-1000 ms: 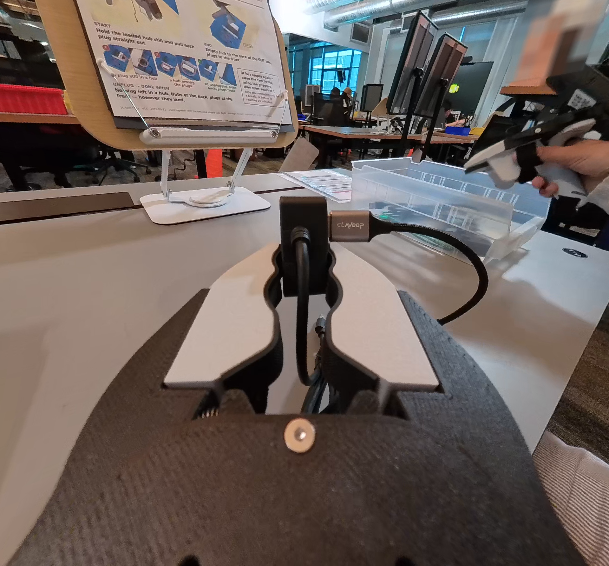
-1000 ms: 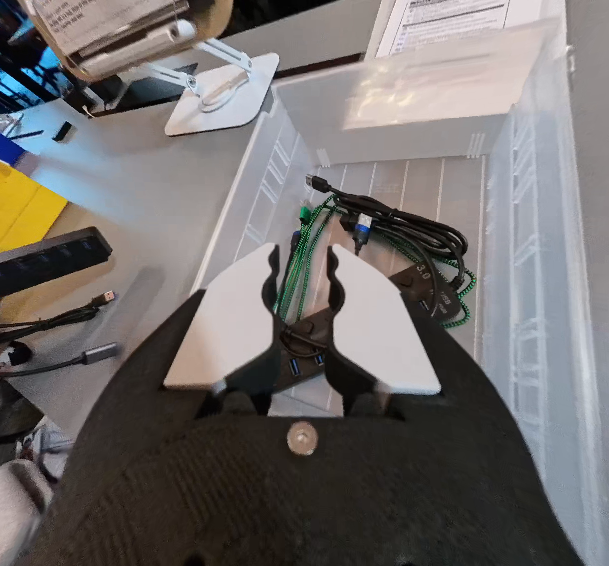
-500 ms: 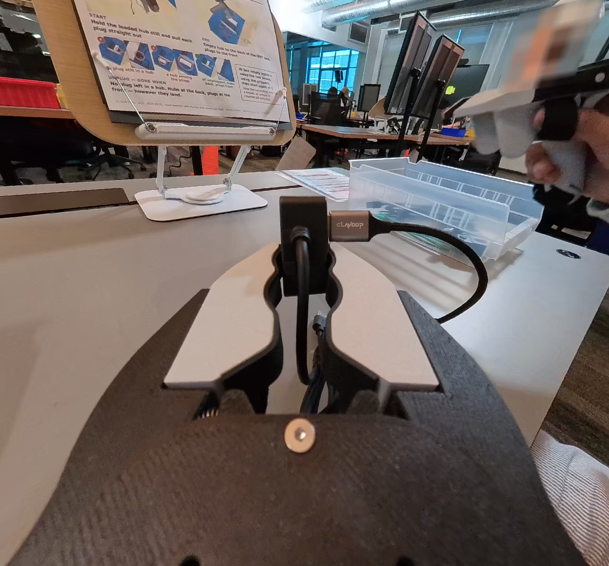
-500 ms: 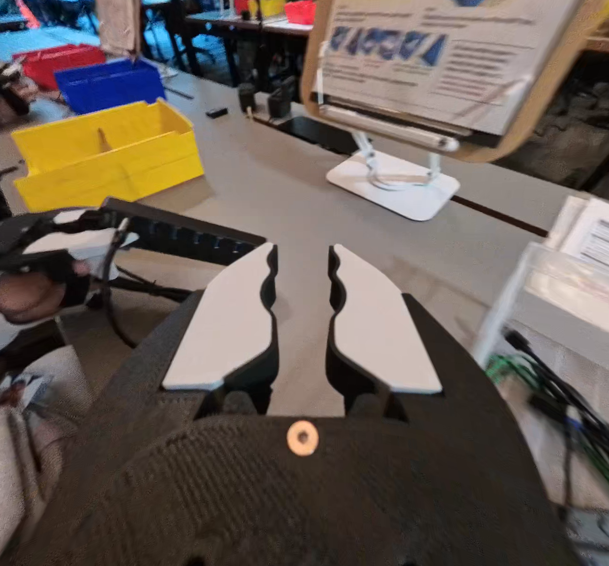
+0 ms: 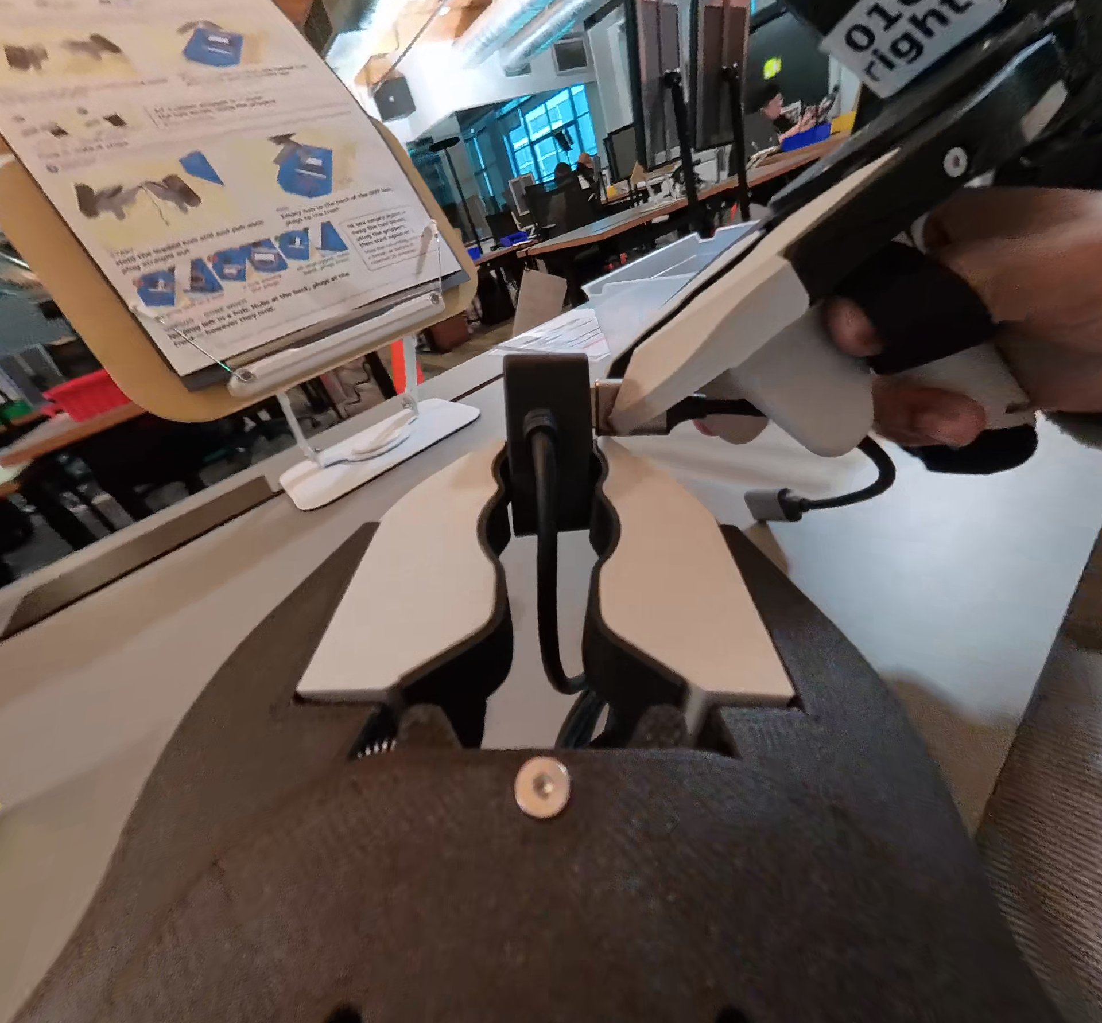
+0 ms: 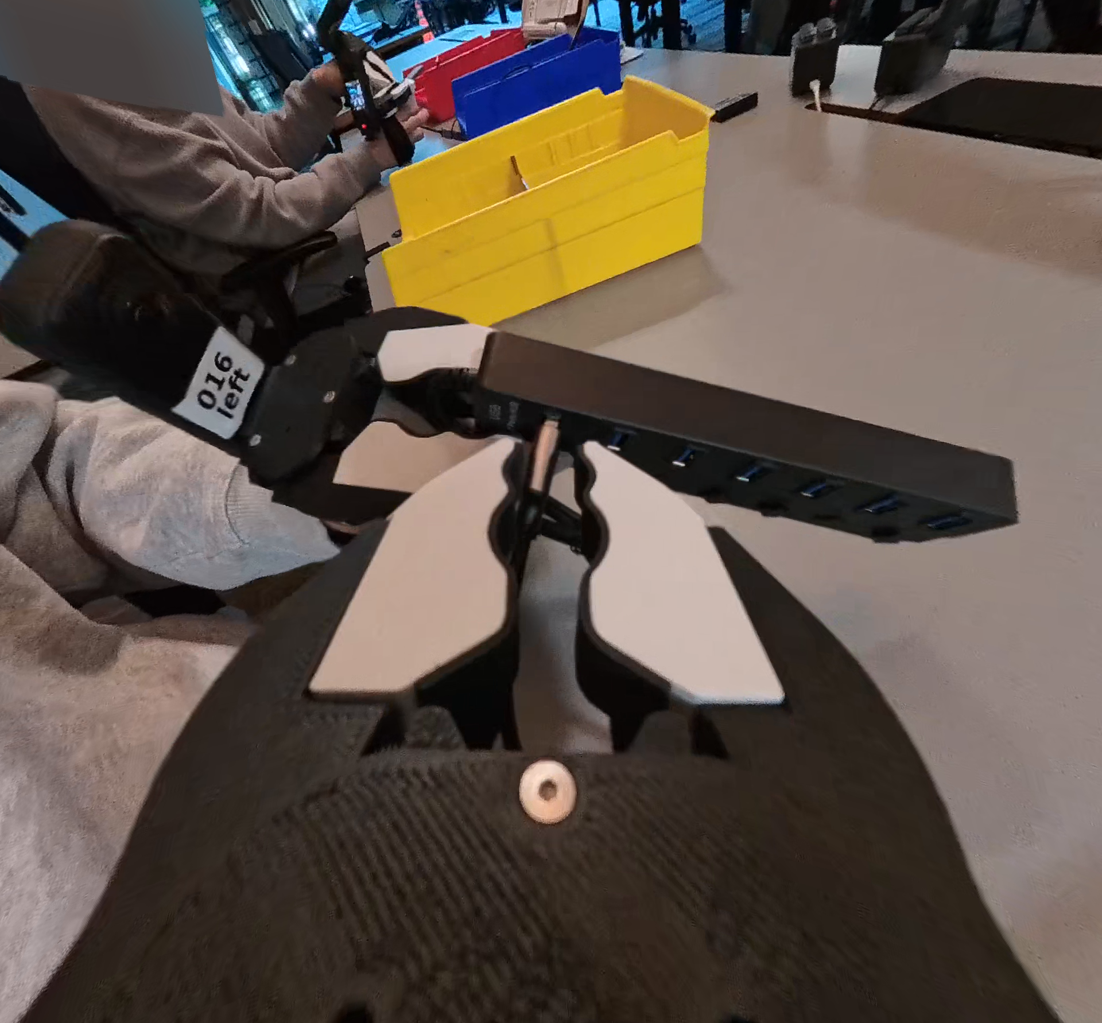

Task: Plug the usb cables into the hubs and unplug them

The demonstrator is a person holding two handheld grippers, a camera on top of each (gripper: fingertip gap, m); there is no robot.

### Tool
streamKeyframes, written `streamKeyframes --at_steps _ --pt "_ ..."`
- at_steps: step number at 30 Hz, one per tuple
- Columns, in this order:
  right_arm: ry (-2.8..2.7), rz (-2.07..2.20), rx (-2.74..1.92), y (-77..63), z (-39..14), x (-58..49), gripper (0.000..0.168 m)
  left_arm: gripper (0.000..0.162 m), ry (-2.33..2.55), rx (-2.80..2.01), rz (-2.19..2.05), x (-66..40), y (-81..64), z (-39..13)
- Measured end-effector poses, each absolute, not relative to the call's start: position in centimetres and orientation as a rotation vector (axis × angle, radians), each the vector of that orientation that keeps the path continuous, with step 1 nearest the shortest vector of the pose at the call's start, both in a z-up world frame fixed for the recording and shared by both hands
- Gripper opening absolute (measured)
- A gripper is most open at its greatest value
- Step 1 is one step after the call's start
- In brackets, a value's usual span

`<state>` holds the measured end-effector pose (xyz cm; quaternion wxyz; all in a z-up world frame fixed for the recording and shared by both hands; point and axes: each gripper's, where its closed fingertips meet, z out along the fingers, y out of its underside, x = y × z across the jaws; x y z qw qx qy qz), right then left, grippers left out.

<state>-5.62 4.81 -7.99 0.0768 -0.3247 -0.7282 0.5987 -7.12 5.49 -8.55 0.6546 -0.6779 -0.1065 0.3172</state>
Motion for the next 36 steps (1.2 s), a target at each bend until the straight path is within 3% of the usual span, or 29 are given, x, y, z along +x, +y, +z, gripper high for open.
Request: streamKeyframes --at_steps 2,36 --pt "-2.212 1.767 -0.976 4.7 -8.4 -5.5 0.010 0.023 -0.231 -1.550 0.752 -7.2 5.6 -8.8" --pt "-2.129 1.835 -1.095 5.7 -8.4 -5.3 0.008 0.023 -0.256 -1.534 0.761 -7.1 6.1 -8.3"
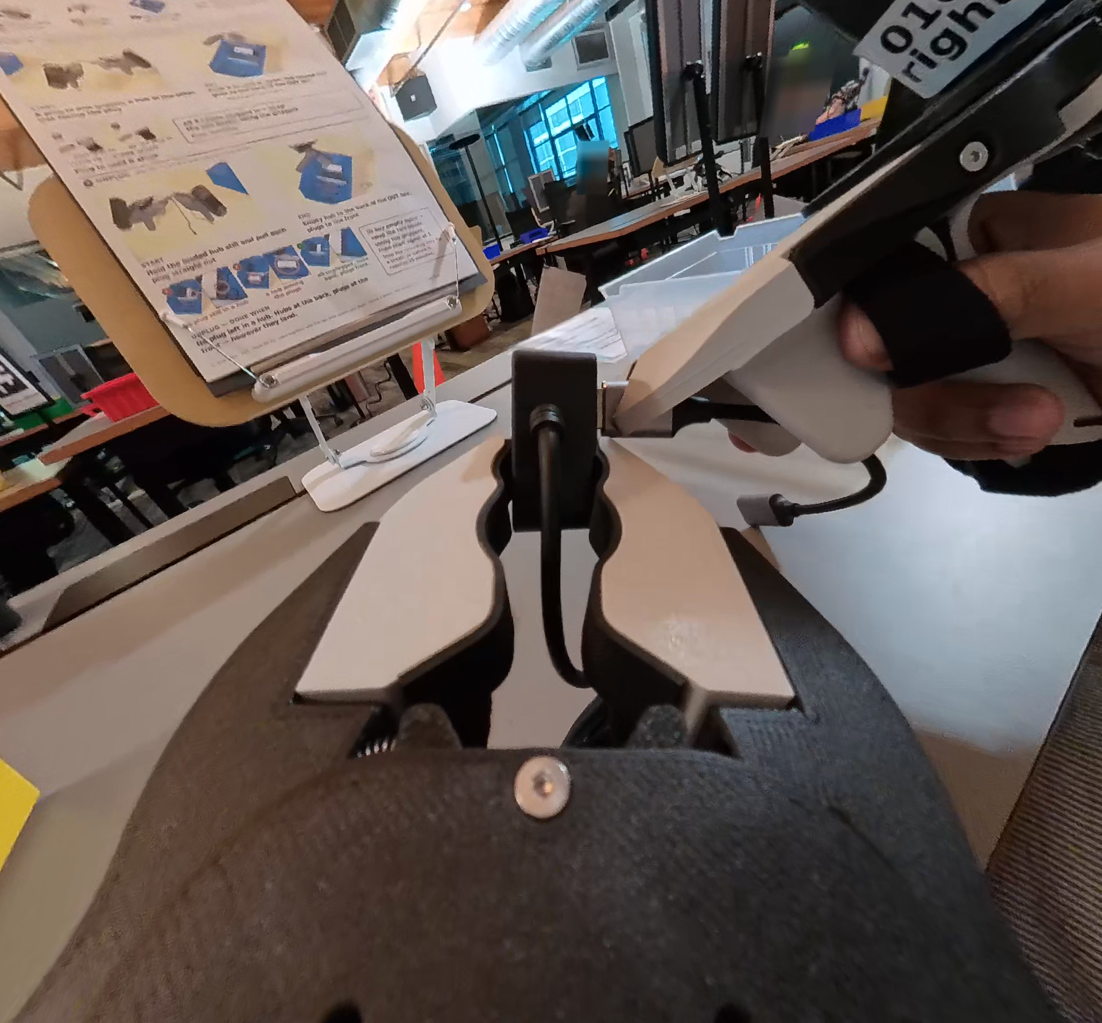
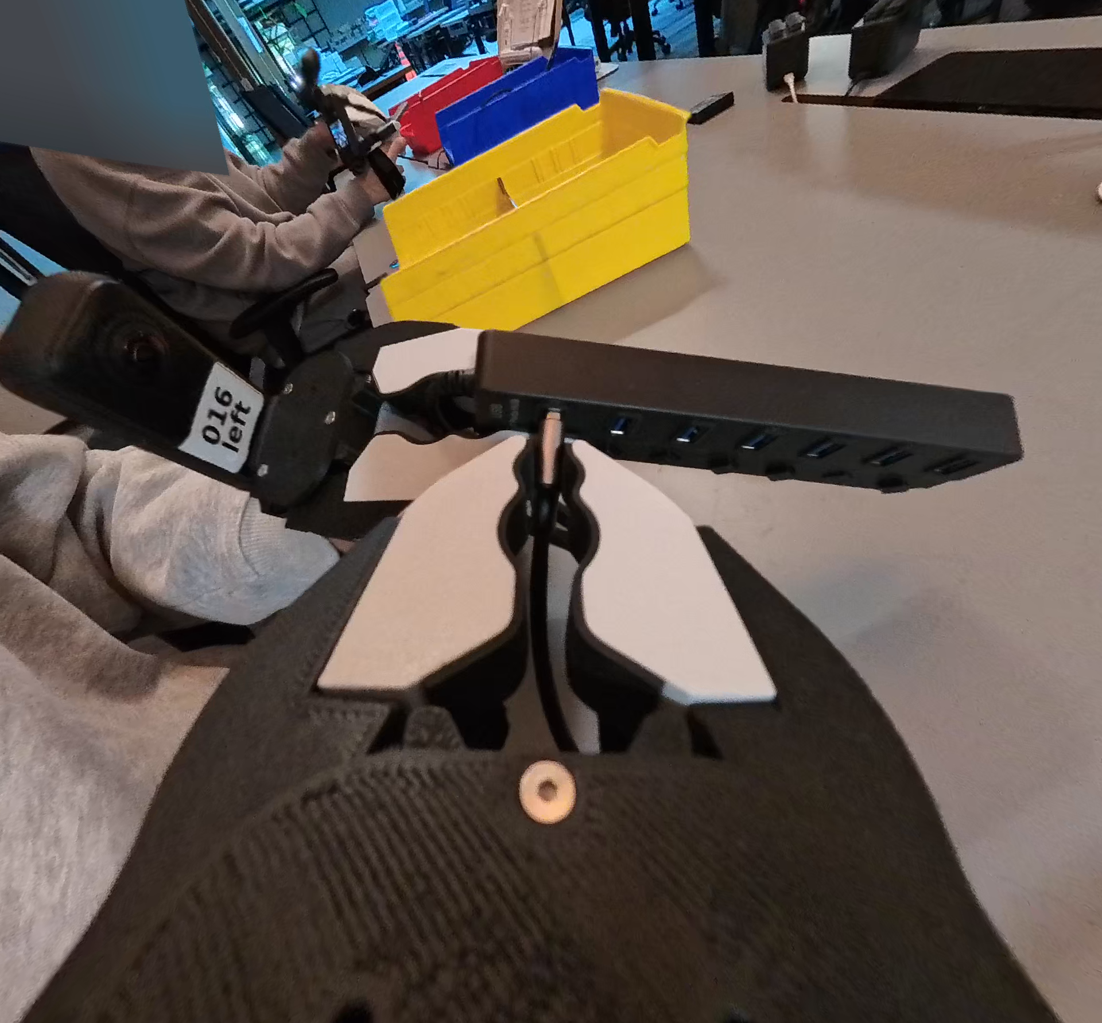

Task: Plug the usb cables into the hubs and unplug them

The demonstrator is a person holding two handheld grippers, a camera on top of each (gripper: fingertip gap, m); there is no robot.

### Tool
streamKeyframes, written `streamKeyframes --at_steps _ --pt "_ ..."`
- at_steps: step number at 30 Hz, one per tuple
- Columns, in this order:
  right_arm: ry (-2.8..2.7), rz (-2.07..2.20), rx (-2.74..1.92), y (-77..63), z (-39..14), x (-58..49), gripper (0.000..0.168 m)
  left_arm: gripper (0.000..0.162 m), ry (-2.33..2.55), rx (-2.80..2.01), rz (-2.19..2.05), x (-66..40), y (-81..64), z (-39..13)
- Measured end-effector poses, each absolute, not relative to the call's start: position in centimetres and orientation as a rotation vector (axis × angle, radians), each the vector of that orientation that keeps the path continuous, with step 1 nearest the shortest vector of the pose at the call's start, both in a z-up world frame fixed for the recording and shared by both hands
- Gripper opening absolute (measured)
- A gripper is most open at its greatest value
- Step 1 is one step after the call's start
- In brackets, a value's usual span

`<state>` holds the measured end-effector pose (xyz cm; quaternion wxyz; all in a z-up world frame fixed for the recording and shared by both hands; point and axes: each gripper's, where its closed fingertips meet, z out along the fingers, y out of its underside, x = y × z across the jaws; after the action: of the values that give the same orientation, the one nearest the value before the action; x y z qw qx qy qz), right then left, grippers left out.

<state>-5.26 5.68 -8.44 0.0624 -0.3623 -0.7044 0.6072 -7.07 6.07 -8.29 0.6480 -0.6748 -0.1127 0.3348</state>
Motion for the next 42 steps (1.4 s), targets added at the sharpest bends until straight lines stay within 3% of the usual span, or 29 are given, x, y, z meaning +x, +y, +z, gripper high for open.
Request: streamKeyframes --at_steps 11,13,19,28,32,36,42 --pt "-2.075 1.899 -1.135 5.4 -8.1 -5.3 0.009 0.024 -0.309 -1.522 0.740 -7.3 5.6 -8.0" --pt "-2.104 1.898 -1.117 5.2 -8.1 -5.0 0.008 0.023 -0.510 -1.468 0.693 -9.7 3.5 -7.8" --pt "-1.907 1.912 -1.134 10.1 -4.6 -7.1 0.008 0.023 -0.554 -1.390 0.706 -12.1 0.0 -6.5" --pt "-1.369 2.115 -0.939 23.0 11.5 -4.0 0.008 0.022 -0.535 -1.386 0.698 -12.1 -0.1 -7.0" --pt "-1.164 2.046 -0.859 29.3 15.7 -2.1 0.008 0.022 -0.510 -1.403 0.680 -11.6 0.6 -7.2" --pt "-1.227 1.803 -0.957 34.0 13.6 -6.0 0.008 0.022 -0.497 -1.415 0.666 -11.1 1.1 -7.3" --pt "-1.359 1.570 -1.083 38.7 5.0 -12.4 0.008 0.023 -0.476 -1.422 0.675 -10.6 1.5 -7.1"
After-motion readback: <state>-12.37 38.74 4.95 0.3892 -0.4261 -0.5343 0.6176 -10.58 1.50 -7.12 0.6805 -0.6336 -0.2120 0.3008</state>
